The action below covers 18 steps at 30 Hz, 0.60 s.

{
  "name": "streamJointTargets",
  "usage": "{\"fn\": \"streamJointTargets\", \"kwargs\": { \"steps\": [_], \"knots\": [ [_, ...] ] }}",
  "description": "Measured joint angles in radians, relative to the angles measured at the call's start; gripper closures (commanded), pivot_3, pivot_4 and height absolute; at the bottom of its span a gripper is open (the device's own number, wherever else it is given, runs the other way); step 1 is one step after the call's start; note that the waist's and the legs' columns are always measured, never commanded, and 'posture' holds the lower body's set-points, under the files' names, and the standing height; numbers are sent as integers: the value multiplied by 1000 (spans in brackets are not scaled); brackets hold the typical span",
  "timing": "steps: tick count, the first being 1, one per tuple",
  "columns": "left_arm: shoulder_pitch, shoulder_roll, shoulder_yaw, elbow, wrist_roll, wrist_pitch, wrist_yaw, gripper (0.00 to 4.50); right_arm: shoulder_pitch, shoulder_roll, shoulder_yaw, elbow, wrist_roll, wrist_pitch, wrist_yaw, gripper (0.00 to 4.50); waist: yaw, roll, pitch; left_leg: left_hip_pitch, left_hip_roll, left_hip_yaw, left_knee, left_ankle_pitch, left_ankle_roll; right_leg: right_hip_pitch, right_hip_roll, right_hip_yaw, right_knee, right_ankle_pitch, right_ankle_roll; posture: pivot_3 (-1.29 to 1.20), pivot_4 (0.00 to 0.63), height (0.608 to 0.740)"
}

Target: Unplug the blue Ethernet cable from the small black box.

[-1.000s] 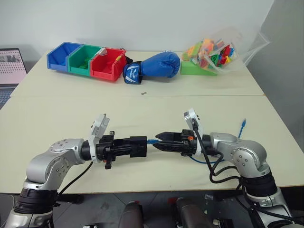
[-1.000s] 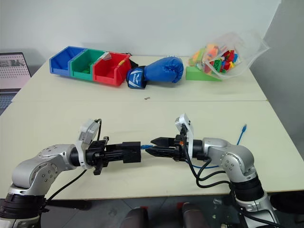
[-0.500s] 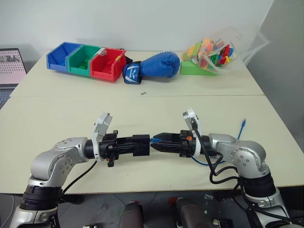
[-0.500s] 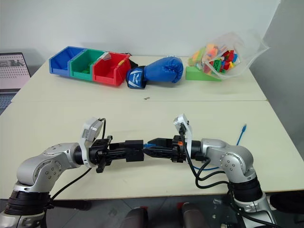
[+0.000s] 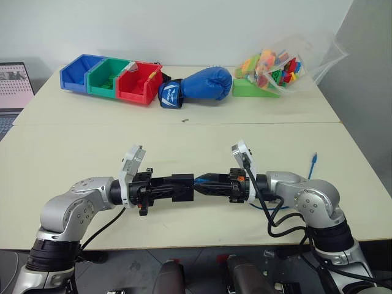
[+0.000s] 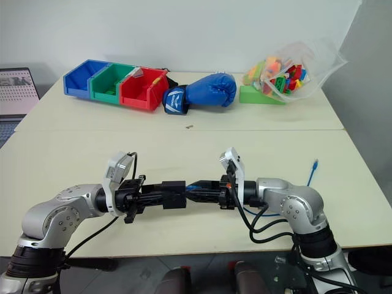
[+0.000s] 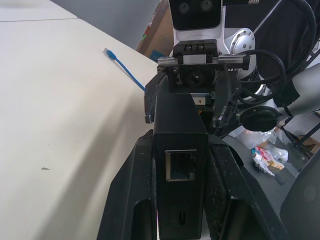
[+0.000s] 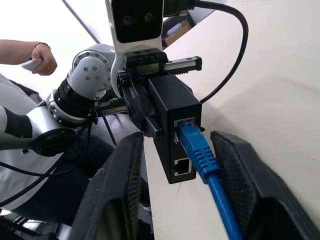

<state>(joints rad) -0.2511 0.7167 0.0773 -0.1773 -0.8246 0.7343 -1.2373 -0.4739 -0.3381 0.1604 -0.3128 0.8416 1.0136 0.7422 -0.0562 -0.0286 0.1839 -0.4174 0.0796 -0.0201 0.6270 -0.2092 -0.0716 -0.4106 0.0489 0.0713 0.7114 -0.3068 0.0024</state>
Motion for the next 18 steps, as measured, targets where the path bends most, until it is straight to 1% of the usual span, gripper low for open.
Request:
{"fn": "streamJointTargets", "kwargs": {
  "steps": [1,2,3,7,18],
  "knots": [
    [1,0,-1,-2,0,0,-2,3718,-1,-1,0,5,0,0,0,3375,0,0,0,0,0,0,0,0,0,0,0,0,0,0,0,0,150,740],
    [1,0,-1,-3,1,0,-2,3718,-1,-3,0,5,1,0,6,3805,0,0,0,0,0,0,0,0,0,0,0,0,0,0,0,0,150,740],
    [1,0,-1,-3,1,-1,-3,3718,-1,-5,0,6,2,0,10,3861,0,0,0,0,0,0,0,0,0,0,0,0,0,0,0,0,150,740],
    [2,1,-1,-1,1,-5,-23,3718,-8,-19,-5,15,14,6,41,4414,0,0,0,0,0,0,0,0,0,0,0,0,0,0,0,0,150,740],
    [6,0,-3,-4,0,-6,-41,3718,-18,-37,-2,15,24,17,72,4439,0,0,0,0,0,0,0,0,0,0,0,0,0,0,0,0,150,740]
  ]
}}
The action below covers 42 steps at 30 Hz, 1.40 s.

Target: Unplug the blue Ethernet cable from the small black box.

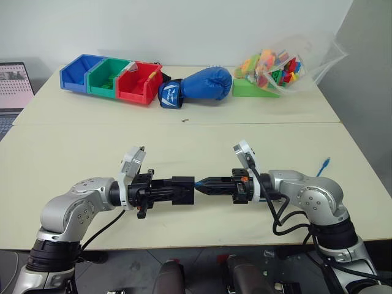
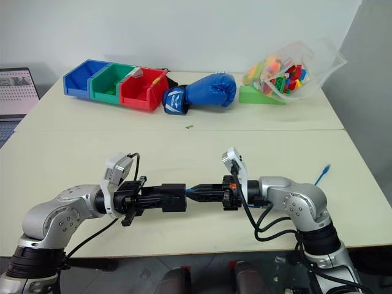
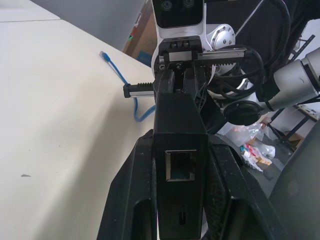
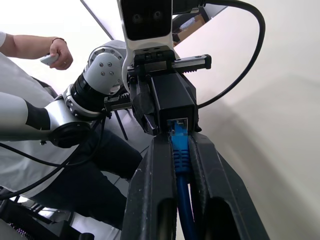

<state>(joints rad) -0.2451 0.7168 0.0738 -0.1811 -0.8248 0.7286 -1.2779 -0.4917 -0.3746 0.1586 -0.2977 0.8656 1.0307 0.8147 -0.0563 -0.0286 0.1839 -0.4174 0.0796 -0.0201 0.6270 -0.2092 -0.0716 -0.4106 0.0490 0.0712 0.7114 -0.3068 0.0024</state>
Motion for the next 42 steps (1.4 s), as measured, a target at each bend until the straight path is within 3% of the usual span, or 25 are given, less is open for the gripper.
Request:
{"fn": "streamJointTargets", "kwargs": {
  "steps": [8,13,17,20,24,26,28,29,34,38,42],
  "knots": [
    [12,2,1,-1,-2,-1,1,3718,0,-4,5,3,-2,4,-1,4440,0,0,0,0,0,0,0,0,0,0,0,0,0,0,0,0,150,740],
    [75,57,95,30,1,0,24,3718,29,-81,-34,36,-45,-16,-11,4459,0,0,0,0,0,0,0,0,0,0,0,0,0,0,0,0,150,740],
    [99,59,119,27,0,0,35,3718,33,-73,-42,51,-82,-59,-27,4461,0,0,0,0,0,0,0,0,0,0,0,0,0,0,0,0,150,740],
    [114,58,131,26,0,0,55,3718,2,-36,-39,113,-177,-143,-90,4461,-1,0,0,0,0,0,0,0,0,-1,0,0,0,0,0,0,150,740],
    [123,44,145,22,4,-5,100,3718,-118,16,7,279,-420,-347,-246,4461,-3,0,0,0,0,1,0,0,0,-1,0,1,0,0,0,0,150,740],
    [115,17,145,24,36,-44,138,3718,-207,62,42,455,-578,-467,-373,4461,-2,0,0,0,0,3,0,0,0,-2,0,1,0,0,0,0,150,740],
    [105,-2,142,33,68,-81,165,3718,-245,84,52,578,-661,-539,-443,3760,1,0,0,-1,0,3,-1,0,0,-2,0,2,0,0,0,0,150,740],
    [100,-12,139,39,93,-103,184,3718,-261,101,51,659,-697,-582,-473,3685,4,0,0,-2,0,3,-1,0,0,-2,-1,2,-1,0,0,0,150,740],
    [54,-80,126,56,159,-181,259,3718,-274,141,39,793,-747,-665,-501,2463,8,0,0,-3,0,5,0,0,0,-4,-2,2,-1,3,-4,0,150,740],
    [18,-133,126,96,218,-259,335,3718,-269,125,19,729,-741,-672,-447,1549,8,0,0,-3,0,5,0,0,0,-4,-1,1,0,3,-4,0,150,740],
    [-107,-211,136,284,371,-451,524,3718,-185,40,20,460,-659,-589,-270,624,24,1,0,-3,0,4,0,0,0,-3,-1,1,1,1,0,0,150,740]
  ]
}}
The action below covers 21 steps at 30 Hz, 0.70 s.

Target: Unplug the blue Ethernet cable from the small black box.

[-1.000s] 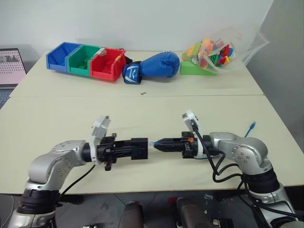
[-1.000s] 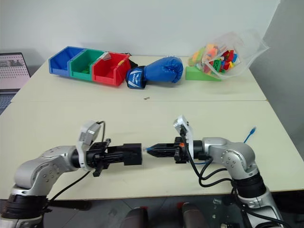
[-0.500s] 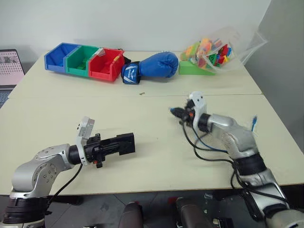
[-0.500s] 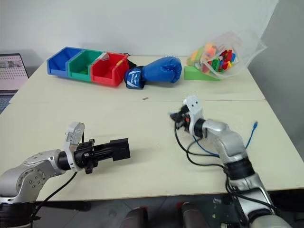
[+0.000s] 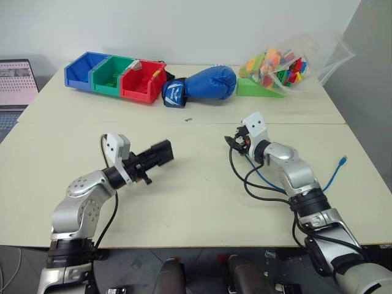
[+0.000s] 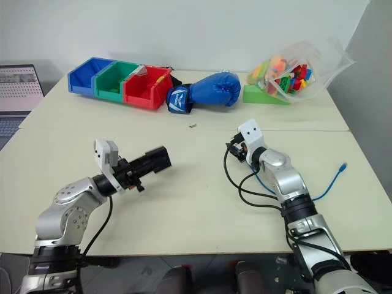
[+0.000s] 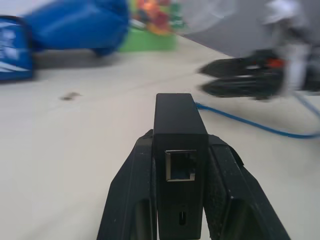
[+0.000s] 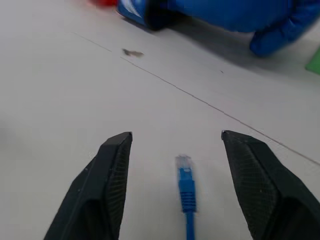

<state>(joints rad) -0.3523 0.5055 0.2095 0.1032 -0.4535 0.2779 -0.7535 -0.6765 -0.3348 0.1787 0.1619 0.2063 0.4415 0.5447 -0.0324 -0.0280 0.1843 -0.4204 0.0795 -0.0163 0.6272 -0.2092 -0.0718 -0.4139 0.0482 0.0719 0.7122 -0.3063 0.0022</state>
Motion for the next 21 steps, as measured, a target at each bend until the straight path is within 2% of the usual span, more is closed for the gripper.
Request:
{"fn": "streamJointTargets", "kwargs": {
  "steps": [5,6,14,15,21],
  "knots": [
    [-108,-53,12,231,158,-279,156,3718,23,-47,14,-297,143,165,161,624,-1,-1,0,0,0,0,0,0,0,1,0,0,0,2,-3,0,150,740],
    [-153,-65,14,348,213,-383,224,3718,22,-49,38,-383,183,229,187,624,0,-1,-1,0,0,-1,1,0,0,1,0,-1,0,2,-2,0,150,740],
    [-227,-81,14,668,301,-606,319,3718,2,-55,73,-454,208,319,198,624,1,-1,-1,0,-1,0,1,0,0,2,0,-1,-1,1,0,0,150,740],
    [-233,-90,16,702,295,-614,307,3018,-2,-55,75,-456,207,325,196,584,1,-1,-1,0,-1,0,1,0,0,2,0,-2,-1,1,0,0,150,740],
    [-242,-103,29,770,253,-612,241,1820,-5,-58,80,-458,198,334,191,584,0,-1,-1,0,-1,-1,1,0,0,2,0,-2,0,1,0,0,150,740]
  ]
}}
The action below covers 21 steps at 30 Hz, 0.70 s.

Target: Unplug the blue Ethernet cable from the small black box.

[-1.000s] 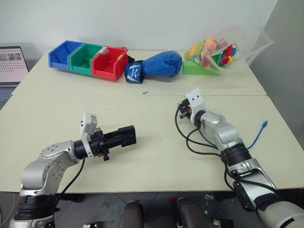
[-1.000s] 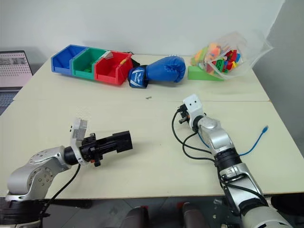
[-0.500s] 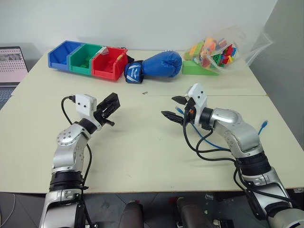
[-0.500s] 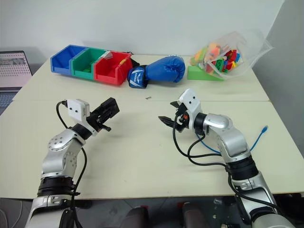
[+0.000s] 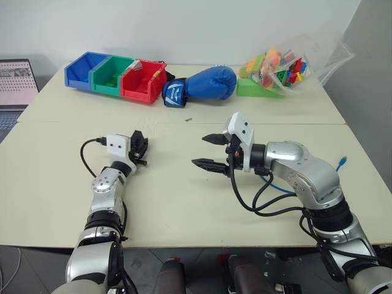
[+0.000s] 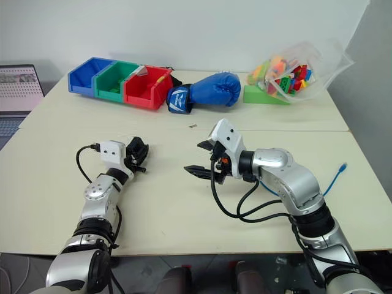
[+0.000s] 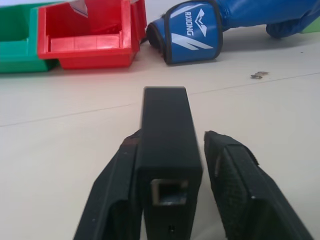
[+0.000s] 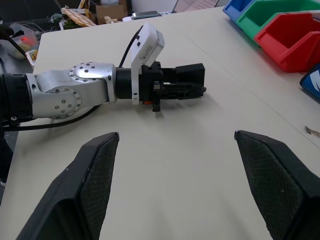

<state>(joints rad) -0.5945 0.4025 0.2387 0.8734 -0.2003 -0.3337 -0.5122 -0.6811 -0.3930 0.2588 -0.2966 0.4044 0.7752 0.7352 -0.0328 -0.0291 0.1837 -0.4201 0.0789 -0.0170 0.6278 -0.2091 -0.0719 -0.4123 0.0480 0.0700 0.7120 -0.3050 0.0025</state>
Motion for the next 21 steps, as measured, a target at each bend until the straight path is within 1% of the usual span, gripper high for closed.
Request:
{"fn": "streamJointTargets", "kwargs": {
  "steps": [3,6,10,11,12,14,15,18,19,21],
  "knots": [
    [7,0,7,-7,-19,6,-14,1157,0,-1,1,-7,-2,1,0,584,0,0,0,0,0,0,0,0,0,0,0,0,0,0,0,0,150,740],
    [95,3,6,-130,-25,52,-20,406,7,-6,4,-22,-7,9,-5,584,-4,0,0,1,0,1,0,0,0,0,0,1,0,0,-1,0,150,740],
    [202,12,6,-287,-45,150,-23,406,43,-12,5,-36,-7,23,-19,584,-2,0,0,1,0,0,0,0,0,0,0,1,1,-1,1,0,150,740],
    [275,38,0,-412,-49,217,-29,406,72,-14,2,-59,-6,26,-26,584,-8,-2,-1,1,2,0,-1,0,0,0,0,1,0,-1,1,0,150,740],
    [329,67,2,-476,-54,265,-33,406,105,-33,-3,-73,-5,32,-29,584,-11,-3,-1,3,2,0,-1,0,0,3,0,1,0,-1,0,0,150,740],
    [471,160,18,-673,-75,410,-53,406,191,-80,-40,-95,3,46,-36,584,-18,-3,-1,3,2,0,-1,0,-1,2,-1,2,-1,-1,0,0,150,740],
    [502,192,34,-729,-76,466,-53,406,209,-103,-57,-93,5,51,-36,584,-16,-1,0,3,1,0,-1,0,-1,2,-1,2,1,-1,0,0,150,740],
    [541,276,49,-869,-82,592,-69,406,222,-130,-109,-105,30,55,-23,584,-11,-1,1,3,1,-4,-1,0,-1,3,-1,1,0,-1,1,0,150,740],
    [549,289,49,-891,-89,607,-76,406,226,-138,-117,-111,38,55,-18,584,-12,-1,1,4,1,-4,-1,0,-1,3,-1,1,0,-1,1,0,150,740],
    [575,342,73,-954,-134,662,-138,406,235,-181,-162,-116,63,56,5,584,-14,-2,1,5,1,-2,-1,0,-1,4,-1,1,0,-1,1,0,150,740]
  ]
}}
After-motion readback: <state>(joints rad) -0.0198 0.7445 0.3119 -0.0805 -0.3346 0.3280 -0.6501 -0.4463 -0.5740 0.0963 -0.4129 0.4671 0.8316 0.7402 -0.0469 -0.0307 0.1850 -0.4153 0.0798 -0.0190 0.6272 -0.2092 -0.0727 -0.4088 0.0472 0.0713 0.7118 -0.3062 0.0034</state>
